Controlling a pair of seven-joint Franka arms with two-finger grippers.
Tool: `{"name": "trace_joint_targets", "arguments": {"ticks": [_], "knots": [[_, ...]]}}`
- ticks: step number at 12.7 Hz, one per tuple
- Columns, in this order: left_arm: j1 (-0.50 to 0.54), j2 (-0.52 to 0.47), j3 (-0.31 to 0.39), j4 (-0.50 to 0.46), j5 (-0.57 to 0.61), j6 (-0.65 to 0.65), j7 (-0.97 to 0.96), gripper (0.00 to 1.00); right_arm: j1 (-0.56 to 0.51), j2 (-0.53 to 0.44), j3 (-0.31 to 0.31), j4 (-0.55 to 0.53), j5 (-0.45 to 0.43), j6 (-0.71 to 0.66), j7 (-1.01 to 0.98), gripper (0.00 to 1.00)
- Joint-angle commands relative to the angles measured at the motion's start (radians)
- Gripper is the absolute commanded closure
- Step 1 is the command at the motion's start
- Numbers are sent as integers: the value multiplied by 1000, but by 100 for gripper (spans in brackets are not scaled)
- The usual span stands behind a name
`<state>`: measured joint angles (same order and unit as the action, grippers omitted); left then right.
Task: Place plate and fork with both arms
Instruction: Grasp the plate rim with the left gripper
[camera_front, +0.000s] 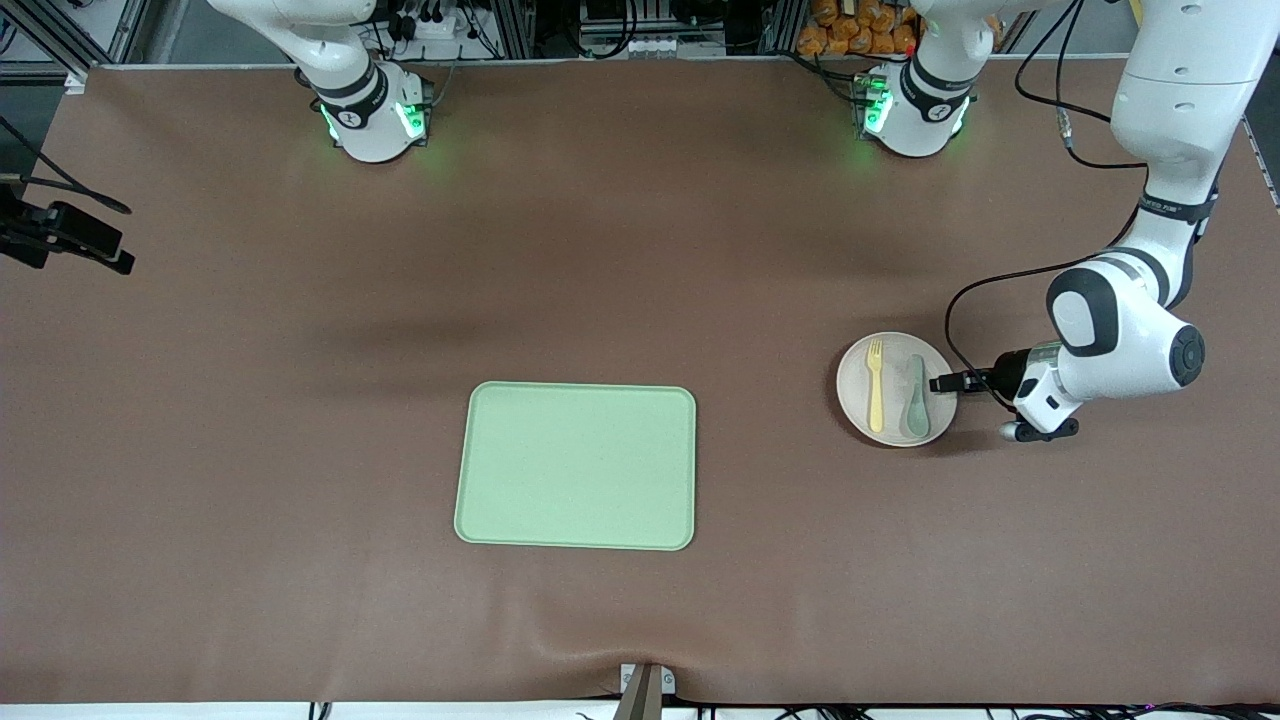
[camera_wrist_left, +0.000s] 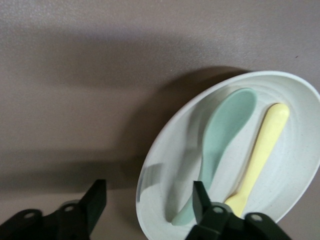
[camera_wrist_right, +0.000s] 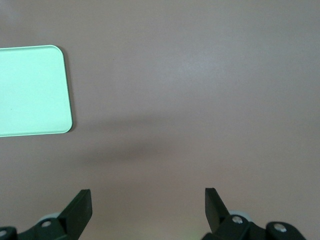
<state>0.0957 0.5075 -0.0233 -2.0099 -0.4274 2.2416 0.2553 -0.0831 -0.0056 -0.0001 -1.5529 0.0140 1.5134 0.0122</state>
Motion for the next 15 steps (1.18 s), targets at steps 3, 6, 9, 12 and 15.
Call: {"name": "trace_joint_targets", "arguments": {"ticks": [3, 6, 9, 12, 15], "knots": [[6, 25, -3, 22, -25, 7, 30, 51, -17, 9, 11, 20, 4, -16, -9, 0], [6, 42, -3, 23, -25, 7, 30, 61, -17, 9, 11, 20, 4, -18, -9, 0], [4, 42, -4, 26, -25, 6, 32, 95, -17, 9, 11, 20, 4, -18, -9, 0], [-4, 42, -20, 28, -25, 4, 32, 100, -17, 9, 11, 20, 4, -18, -9, 0], [6, 34, -53, 43, -25, -7, 32, 100, -17, 9, 11, 20, 4, -18, -9, 0]]}}
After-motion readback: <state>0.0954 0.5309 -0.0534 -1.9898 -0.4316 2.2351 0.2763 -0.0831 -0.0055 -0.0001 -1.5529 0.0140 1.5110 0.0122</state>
